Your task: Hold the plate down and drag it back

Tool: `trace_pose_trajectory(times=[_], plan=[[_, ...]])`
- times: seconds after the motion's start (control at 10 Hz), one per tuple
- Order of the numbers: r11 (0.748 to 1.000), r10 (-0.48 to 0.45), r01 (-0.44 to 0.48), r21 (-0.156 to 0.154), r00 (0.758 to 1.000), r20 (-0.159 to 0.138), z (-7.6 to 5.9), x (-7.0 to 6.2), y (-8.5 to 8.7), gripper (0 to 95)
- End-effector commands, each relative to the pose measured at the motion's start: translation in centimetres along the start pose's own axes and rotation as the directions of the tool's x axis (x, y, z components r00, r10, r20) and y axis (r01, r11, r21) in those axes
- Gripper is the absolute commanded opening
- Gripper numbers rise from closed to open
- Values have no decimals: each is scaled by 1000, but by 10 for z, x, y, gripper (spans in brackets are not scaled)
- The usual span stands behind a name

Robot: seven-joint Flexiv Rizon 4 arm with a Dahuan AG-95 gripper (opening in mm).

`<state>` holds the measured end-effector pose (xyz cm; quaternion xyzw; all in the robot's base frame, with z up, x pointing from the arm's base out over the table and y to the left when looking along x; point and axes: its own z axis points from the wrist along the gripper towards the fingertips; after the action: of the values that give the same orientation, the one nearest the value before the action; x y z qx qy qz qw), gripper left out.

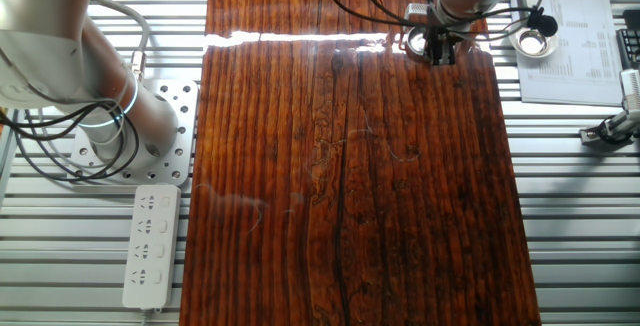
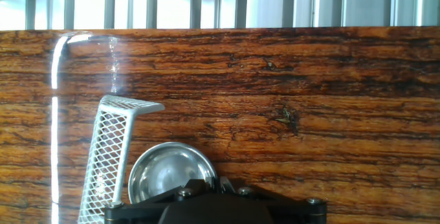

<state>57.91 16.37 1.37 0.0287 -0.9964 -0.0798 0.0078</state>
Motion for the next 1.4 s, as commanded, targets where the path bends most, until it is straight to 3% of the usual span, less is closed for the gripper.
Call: trace_pose_trajectory(times=[0.1, 1.4], plan=[[1000, -1, 1, 1, 1000, 1, 1, 0, -1, 0], [1000, -16, 16, -2, 1000, -2, -2, -1, -12, 0]])
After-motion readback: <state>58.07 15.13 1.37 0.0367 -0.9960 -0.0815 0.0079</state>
